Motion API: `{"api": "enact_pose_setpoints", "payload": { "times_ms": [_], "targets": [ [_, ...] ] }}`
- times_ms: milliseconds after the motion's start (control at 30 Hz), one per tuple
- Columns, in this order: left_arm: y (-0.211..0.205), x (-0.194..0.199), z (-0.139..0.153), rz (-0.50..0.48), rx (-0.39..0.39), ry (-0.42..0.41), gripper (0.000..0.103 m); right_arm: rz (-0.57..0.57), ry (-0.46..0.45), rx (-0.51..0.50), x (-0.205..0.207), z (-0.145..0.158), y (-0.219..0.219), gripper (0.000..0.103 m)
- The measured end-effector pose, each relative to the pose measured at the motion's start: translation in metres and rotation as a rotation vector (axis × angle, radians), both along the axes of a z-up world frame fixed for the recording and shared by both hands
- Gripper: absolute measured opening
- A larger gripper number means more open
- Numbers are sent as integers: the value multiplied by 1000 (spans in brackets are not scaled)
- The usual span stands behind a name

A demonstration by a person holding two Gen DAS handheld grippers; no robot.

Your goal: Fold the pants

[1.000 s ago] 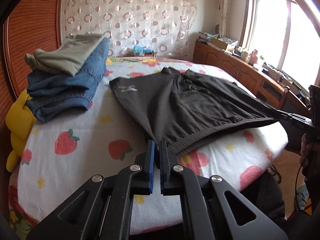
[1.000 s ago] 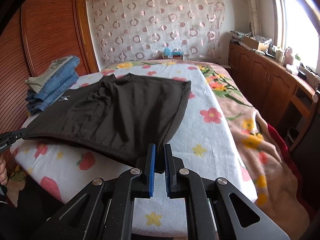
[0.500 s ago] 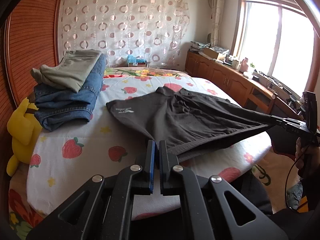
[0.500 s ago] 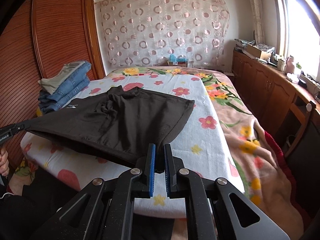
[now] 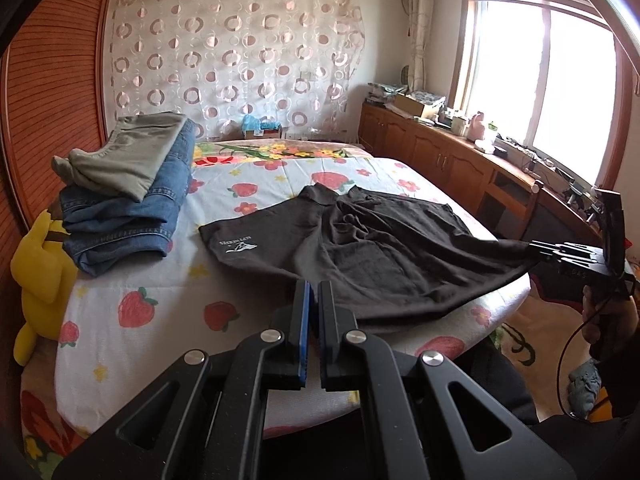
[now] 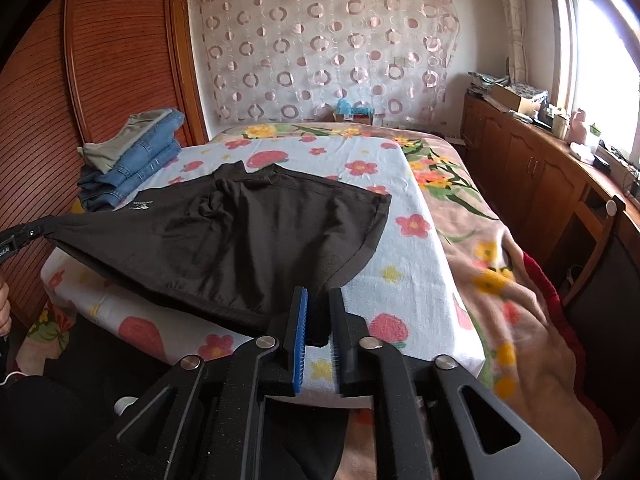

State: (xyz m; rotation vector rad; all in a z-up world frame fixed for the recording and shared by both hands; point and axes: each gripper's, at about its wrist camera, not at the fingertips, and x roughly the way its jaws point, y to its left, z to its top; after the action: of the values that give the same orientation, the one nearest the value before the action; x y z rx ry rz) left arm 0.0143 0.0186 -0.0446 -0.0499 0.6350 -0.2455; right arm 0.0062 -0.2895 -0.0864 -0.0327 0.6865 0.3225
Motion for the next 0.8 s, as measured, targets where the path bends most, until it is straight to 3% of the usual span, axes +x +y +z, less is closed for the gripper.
{"api": "enact_pose_setpoints", "payload": {
  "times_ms": [200, 800],
  "targets": [
    [-14, 13, 4, -36, -3, -2, 5, -19, -6, 31, 12, -9, 1, 29],
    [-110, 70, 18, -254, 25, -6, 5, -24, 3, 77, 23, -22, -1, 29]
  ]
}}
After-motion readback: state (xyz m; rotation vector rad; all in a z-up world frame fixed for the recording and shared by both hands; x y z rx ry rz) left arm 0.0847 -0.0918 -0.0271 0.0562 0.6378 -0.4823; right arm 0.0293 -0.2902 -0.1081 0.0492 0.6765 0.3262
